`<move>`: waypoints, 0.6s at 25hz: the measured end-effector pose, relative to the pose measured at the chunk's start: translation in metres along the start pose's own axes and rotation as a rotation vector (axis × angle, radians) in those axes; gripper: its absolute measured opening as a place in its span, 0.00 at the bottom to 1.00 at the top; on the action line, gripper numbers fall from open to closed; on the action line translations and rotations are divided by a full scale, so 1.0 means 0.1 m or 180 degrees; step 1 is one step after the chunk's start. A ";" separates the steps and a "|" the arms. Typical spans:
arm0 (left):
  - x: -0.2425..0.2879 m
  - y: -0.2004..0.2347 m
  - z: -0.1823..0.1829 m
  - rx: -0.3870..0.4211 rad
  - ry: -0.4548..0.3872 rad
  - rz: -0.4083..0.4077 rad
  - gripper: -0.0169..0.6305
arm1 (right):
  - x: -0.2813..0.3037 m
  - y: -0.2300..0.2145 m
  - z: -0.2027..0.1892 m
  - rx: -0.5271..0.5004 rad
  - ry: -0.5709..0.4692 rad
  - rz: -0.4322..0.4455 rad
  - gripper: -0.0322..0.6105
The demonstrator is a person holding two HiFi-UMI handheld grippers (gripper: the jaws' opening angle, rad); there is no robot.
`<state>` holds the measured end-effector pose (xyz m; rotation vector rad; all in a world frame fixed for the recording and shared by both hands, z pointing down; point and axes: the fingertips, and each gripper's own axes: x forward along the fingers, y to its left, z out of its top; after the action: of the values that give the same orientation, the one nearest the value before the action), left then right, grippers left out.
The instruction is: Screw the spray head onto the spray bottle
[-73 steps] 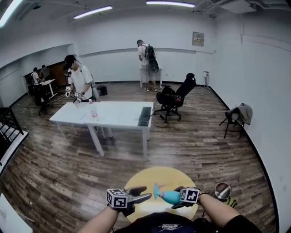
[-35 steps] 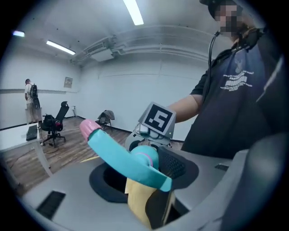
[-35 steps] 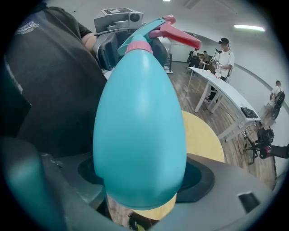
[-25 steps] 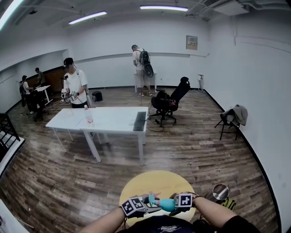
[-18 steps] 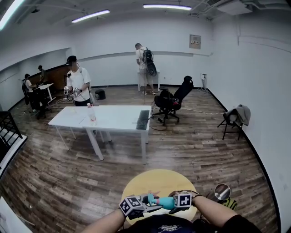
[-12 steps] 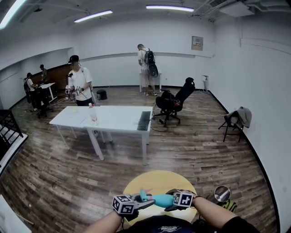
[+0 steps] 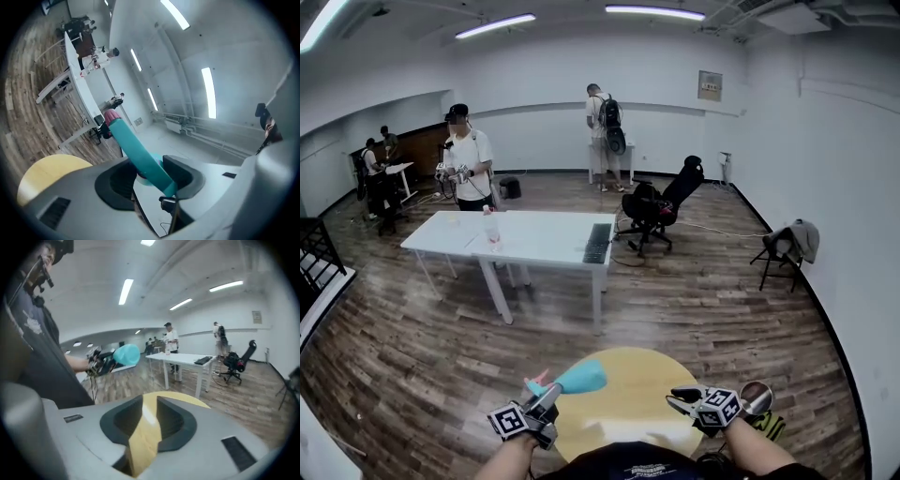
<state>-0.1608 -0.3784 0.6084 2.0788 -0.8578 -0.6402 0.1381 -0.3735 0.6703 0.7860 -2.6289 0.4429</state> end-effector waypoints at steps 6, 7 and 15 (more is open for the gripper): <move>0.11 -0.09 -0.19 -0.0117 0.0033 -0.0100 0.34 | -0.30 -0.26 0.35 0.1471 -0.1338 0.0140 0.08; 0.13 -0.09 -0.22 -0.0121 0.0066 -0.0104 0.34 | -0.31 -0.27 0.36 0.1470 -0.1332 0.0117 0.08; 0.16 -0.12 -0.32 -0.0029 0.0188 -0.0104 0.34 | -0.37 -0.24 0.36 0.1255 -0.1189 0.0083 0.08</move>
<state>-0.1243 -0.3697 0.6144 2.0968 -0.7877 -0.5959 0.1721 -0.3900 0.6278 1.0417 -2.9375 0.9217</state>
